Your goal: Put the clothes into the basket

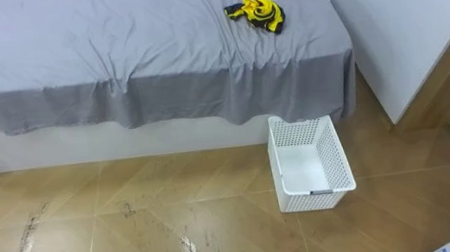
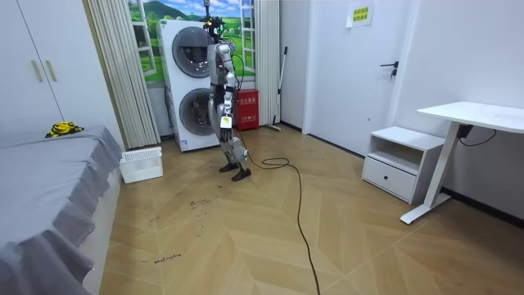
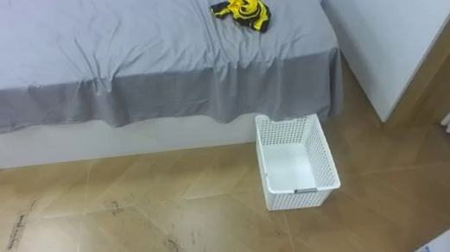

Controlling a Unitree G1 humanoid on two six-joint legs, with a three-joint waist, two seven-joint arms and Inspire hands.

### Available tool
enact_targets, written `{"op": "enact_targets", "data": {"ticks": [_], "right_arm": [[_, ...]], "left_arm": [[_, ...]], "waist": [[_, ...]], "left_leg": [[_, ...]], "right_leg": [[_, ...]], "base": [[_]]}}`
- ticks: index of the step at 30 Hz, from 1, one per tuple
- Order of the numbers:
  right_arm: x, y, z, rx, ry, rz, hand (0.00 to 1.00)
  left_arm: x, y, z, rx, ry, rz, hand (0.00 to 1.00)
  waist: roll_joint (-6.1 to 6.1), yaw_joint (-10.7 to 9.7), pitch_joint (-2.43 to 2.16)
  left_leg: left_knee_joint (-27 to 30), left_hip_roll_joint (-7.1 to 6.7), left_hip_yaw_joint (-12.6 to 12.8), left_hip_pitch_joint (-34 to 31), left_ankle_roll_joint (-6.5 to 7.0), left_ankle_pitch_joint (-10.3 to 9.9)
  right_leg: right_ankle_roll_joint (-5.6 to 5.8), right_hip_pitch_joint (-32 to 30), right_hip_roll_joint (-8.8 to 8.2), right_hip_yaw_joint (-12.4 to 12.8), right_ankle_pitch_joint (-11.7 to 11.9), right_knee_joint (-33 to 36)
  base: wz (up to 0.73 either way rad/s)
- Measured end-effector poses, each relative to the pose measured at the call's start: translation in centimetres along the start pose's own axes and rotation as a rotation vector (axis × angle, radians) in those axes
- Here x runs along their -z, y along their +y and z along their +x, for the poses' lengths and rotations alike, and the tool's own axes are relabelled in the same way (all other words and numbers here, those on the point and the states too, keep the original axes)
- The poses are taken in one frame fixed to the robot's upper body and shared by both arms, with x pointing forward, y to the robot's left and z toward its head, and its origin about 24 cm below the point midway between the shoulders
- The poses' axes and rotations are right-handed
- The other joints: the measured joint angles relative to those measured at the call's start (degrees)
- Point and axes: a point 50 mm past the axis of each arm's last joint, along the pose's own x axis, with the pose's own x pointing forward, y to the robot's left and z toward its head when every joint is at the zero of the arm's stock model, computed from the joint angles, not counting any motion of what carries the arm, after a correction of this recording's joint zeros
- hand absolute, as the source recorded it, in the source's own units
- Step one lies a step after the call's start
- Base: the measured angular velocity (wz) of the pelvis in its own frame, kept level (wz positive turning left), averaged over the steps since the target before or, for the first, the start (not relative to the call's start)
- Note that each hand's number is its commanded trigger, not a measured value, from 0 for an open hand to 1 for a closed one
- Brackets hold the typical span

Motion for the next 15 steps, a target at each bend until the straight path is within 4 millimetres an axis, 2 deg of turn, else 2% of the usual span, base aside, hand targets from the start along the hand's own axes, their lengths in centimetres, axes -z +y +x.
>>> {"op": "enact_targets", "data": {"ticks": [15], "right_arm": [[-0.32,0.39,0.03,-0.019,-0.014,-0.023,0.0]], "left_arm": [[0.14,-0.02,0.02,0.006,0.017,-0.037,0.0]], "waist": [[0.26,0.05,-0.06]], "left_leg": [[0.02,-0.03,-0.05,-0.78,0.0,0.0]], "right_leg": [[0.0,-0.88,-0.06,0.09,0.0,0.17]], "base": [[0.0]]}}
